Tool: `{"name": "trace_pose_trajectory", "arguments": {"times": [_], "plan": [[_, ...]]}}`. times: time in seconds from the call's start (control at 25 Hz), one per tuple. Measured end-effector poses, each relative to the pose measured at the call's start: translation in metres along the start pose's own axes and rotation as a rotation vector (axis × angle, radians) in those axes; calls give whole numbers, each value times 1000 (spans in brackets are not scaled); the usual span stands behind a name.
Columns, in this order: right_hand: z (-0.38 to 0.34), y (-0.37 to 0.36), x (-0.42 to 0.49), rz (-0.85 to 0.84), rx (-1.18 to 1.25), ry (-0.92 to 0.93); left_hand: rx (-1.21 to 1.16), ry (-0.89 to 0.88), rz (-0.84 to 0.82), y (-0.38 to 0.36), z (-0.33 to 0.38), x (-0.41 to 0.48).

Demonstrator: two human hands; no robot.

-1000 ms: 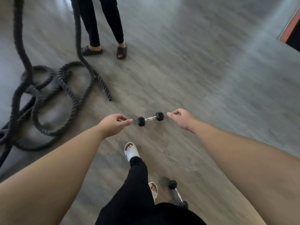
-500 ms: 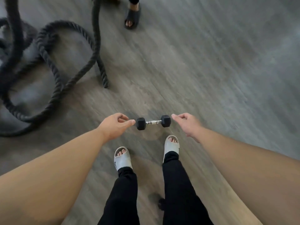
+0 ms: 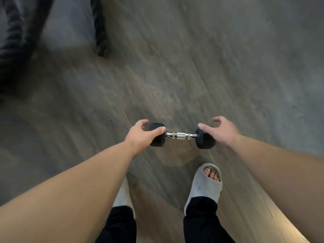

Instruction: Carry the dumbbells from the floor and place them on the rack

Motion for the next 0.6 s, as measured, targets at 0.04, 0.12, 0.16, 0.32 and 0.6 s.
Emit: {"name": "trace_pose_trajectory", "arguments": {"times": [0.04,0.12,0.16,0.32,0.6], "plan": [[8,-9,16,-4,15,-4,-5,-5,9,-11,-8,19],[23,-27,37,-6,59,-15,-7,-20,48,-28,-20,48],[30,-35,45,2,85,-20,-11,-23,75,-33,-25,61],[44,-48,61,66,110,-30,-1,-22,130,-33,-33,89],[3,-40,-27,67,156,-35,-15,-5,141,13,-15,5]]}}
Point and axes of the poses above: each hand's wrist, its own x-axis towards the middle knuckle, its own y-axis out of the back of the hand, z = x × y, the point moved 7 cm from there along x, towards the middle knuckle, and after that the axes turned 11 degrees about -z, right-handed, at the moved point
